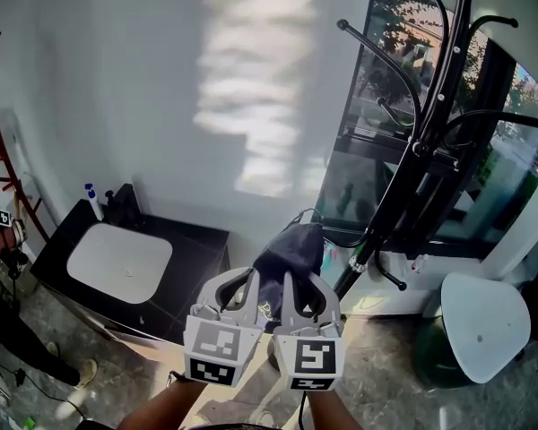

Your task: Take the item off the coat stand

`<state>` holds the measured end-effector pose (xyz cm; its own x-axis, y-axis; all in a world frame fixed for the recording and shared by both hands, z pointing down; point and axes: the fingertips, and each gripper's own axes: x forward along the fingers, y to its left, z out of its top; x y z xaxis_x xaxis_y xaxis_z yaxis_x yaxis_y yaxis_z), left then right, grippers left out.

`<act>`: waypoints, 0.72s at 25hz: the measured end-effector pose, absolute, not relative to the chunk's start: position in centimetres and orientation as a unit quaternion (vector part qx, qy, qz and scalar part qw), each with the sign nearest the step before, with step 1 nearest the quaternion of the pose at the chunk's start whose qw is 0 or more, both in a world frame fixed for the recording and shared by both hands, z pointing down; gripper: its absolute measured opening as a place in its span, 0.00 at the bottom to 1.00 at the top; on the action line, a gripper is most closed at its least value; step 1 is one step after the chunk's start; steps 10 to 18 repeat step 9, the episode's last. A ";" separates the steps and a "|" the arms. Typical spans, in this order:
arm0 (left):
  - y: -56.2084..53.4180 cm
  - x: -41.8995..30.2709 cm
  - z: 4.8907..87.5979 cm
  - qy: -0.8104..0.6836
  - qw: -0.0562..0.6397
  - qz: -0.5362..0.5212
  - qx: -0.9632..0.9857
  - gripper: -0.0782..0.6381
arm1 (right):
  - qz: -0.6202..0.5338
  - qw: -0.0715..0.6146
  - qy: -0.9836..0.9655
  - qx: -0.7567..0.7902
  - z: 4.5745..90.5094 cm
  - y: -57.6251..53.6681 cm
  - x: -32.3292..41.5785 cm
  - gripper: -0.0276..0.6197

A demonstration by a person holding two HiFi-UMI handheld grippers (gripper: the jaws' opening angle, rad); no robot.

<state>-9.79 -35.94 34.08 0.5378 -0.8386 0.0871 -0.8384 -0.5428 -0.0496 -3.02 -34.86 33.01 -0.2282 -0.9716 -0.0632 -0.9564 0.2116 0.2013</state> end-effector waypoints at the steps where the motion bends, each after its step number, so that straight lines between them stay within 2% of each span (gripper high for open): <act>1: -35.9 -9.8 34.1 0.478 0.000 -0.051 -0.877 0.10 | -0.099 0.039 -0.778 0.619 33.0 -34.9 -3.1 0.09; 18: -36.0 -9.9 34.6 0.477 -0.005 -0.053 -0.878 0.10 | -0.099 0.045 -0.779 0.617 33.3 -35.0 -3.3 0.09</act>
